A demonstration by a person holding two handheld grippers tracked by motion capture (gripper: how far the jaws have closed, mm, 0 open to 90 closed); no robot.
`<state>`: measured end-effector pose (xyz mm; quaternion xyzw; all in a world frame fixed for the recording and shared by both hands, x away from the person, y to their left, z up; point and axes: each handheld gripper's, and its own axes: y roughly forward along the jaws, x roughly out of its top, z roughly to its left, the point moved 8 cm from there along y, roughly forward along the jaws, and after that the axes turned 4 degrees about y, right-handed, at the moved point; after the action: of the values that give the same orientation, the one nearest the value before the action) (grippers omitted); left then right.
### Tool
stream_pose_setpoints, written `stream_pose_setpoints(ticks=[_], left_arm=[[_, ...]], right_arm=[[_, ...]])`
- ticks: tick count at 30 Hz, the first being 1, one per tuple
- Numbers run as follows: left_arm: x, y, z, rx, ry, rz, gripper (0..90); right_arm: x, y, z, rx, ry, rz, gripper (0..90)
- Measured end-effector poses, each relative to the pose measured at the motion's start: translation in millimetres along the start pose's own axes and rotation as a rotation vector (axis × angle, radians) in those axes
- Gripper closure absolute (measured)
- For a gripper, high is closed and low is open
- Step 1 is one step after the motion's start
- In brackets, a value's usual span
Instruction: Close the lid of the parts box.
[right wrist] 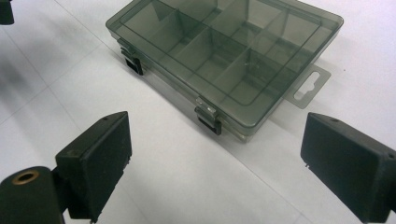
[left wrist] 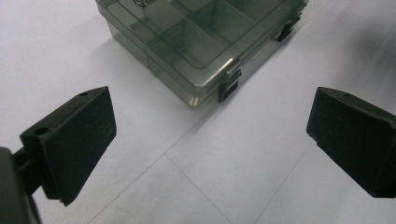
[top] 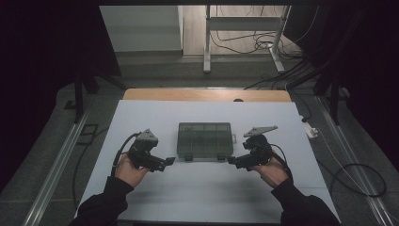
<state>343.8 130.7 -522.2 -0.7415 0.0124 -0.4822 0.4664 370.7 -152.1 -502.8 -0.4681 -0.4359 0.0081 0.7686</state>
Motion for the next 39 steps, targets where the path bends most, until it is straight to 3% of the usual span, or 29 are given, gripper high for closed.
stream_pose_setpoints(ticks=[19,39], left_arm=[[-13.0,-16.7,-7.6,0.009,0.014,-0.017,1.4],[-35.0,-40.2,-10.3,0.036,-0.006,-0.043,0.0]], right_arm=[[-22.4,-15.7,-4.1,-0.02,0.001,0.005,0.0],[-53.8,-44.5,-14.3,-0.039,0.059,-0.048,0.0]])
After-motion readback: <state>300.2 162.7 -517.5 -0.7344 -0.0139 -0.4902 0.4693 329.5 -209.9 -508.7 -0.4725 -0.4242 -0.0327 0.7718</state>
